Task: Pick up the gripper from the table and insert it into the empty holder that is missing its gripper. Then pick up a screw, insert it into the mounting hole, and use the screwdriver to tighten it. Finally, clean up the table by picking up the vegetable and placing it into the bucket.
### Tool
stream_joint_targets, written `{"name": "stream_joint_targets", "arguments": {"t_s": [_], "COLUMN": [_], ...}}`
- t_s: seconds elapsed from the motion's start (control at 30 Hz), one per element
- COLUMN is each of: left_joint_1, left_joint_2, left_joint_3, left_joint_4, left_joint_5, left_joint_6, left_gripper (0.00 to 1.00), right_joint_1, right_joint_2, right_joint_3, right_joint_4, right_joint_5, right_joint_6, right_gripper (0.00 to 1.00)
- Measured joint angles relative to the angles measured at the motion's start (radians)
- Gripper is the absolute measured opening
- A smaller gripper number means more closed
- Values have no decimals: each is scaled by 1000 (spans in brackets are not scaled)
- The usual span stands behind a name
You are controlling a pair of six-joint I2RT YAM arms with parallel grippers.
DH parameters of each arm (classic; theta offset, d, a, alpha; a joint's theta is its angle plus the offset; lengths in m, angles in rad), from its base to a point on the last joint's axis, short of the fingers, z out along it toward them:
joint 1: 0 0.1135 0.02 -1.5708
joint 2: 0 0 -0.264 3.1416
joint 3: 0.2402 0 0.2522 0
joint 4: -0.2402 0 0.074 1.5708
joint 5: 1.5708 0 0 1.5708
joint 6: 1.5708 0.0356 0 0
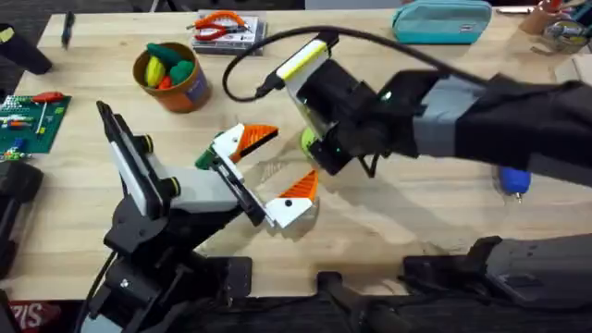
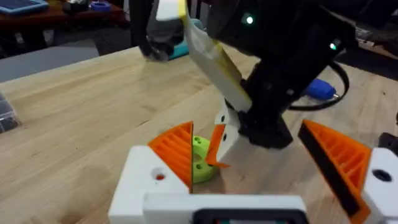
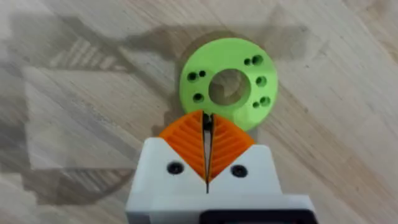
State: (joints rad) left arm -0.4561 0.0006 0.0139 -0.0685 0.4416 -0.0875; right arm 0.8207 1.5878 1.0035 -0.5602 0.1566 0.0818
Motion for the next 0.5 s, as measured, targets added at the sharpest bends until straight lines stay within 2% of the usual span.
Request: {"name": "stream_joint_targets", "arguments": {"t_s": [0.33,0.5], "left_joint_1": [0,0], "left_joint_2": [0,0], "left_joint_3": [0,0], "left_joint_4": [0,0], "left_joint_5": [0,0], "left_joint_6": [0,0], "left_gripper": [985,985], "right_joint_1": [-86,-92], "right_joint_2": [-40,-44], "right_joint_3": [229,349], "right_joint_4": [-206,-310], "right_joint_5": [0,-2], "right_joint_6": [-14,-37], "right_gripper": [6,6]}}
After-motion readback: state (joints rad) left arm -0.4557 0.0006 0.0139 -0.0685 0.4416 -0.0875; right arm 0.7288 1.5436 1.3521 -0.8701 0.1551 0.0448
